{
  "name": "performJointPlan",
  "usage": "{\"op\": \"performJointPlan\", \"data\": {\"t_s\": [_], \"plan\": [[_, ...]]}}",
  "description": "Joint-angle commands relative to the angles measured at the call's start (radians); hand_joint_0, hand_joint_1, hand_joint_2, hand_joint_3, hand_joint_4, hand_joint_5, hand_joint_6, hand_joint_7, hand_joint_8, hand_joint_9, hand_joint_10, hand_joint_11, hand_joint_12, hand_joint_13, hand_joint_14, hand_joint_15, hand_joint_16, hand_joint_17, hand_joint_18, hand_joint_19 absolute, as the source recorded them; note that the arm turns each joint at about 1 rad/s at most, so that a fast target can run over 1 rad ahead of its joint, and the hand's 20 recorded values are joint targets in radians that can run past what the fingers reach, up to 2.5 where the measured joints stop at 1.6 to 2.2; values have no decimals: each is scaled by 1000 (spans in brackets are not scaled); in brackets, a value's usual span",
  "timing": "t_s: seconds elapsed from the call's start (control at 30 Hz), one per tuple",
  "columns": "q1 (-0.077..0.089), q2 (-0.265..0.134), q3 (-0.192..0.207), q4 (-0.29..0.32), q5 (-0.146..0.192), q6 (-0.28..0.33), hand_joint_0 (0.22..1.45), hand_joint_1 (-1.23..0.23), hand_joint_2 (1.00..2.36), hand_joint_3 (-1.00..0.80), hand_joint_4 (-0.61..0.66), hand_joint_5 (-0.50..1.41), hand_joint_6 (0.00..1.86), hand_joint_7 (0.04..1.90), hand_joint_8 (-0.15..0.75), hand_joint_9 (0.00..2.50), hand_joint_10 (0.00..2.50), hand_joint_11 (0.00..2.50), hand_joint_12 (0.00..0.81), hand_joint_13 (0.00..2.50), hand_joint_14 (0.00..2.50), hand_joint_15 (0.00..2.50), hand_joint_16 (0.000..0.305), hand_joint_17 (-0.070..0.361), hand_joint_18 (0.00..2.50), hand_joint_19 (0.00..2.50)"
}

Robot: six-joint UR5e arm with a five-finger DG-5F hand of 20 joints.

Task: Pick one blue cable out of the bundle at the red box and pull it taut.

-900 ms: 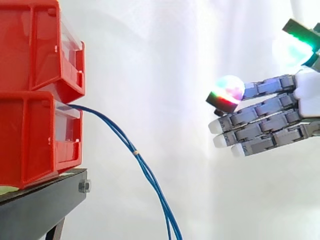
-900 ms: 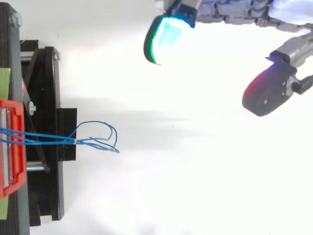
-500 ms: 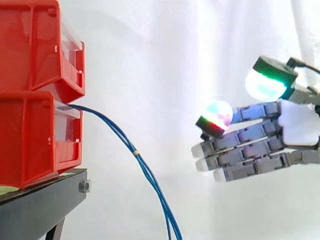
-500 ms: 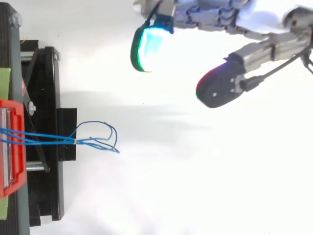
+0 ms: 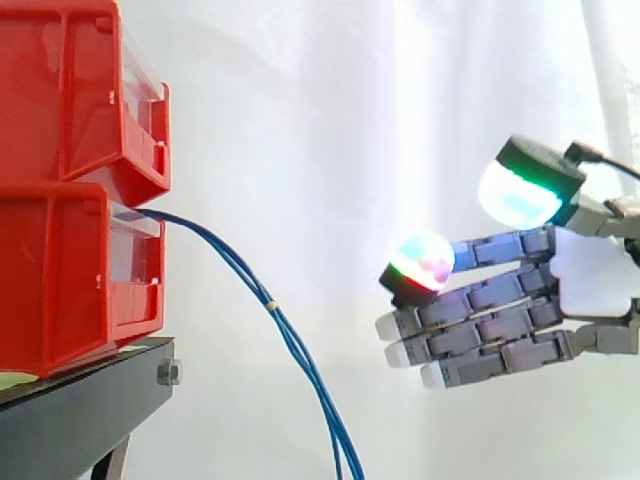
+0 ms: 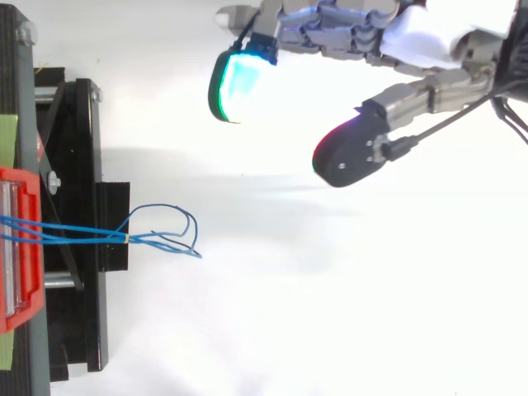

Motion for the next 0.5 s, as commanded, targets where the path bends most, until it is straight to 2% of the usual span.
{"op": "performJointPlan", "data": {"t_s": [0.0, 0.1, 0.13, 0.23, 0.3, 0.33, 0.37, 0.47], "plan": [[6, -32, 1, 22, 7, -4, 485, -760, 1000, -500, 226, -132, 500, 1107, 260, 0, 0, 26, 377, 0, 4, 106, 63, 141, 0, 50], [7, -72, 12, 71, 6, 12, 482, -753, 1000, -500, 228, -132, 501, 1100, 261, 0, 0, 33, 380, 0, 4, 111, 63, 142, 0, 52], [7, -72, 12, 71, 6, 12, 482, -752, 1000, -500, 228, -132, 500, 1100, 262, 0, 0, 36, 379, 0, 4, 114, 63, 141, 0, 48], [9, -111, 53, 85, 4, 29, 481, -746, 1000, -500, 233, -132, 501, 1098, 263, 0, 0, 42, 380, 0, 4, 115, 63, 142, 0, 56], [9, -134, 94, 56, -6, 38, 480, -743, 1000, -500, 231, -132, 501, 1098, 264, 0, 0, 43, 382, 0, 4, 117, 63, 141, 0, 56], [3, -181, 154, 8, -22, 53, 480, -742, 1000, -500, 234, -132, 501, 1096, 263, 0, 1, 49, 382, 0, 4, 114, 63, 141, 0, 55], [3, -196, 170, -2, -28, 61, 480, -741, 1000, -500, 236, -133, 501, 1097, 265, 0, 1, 44, 381, 0, 3, 117, 63, 141, 0, 55], [0, -265, 262, -54, -82, 105, 480, -738, 1000, -500, 237, -132, 501, 1091, 266, 0, 0, 45, 380, 0, 4, 118, 63, 141, 0, 54]]}}
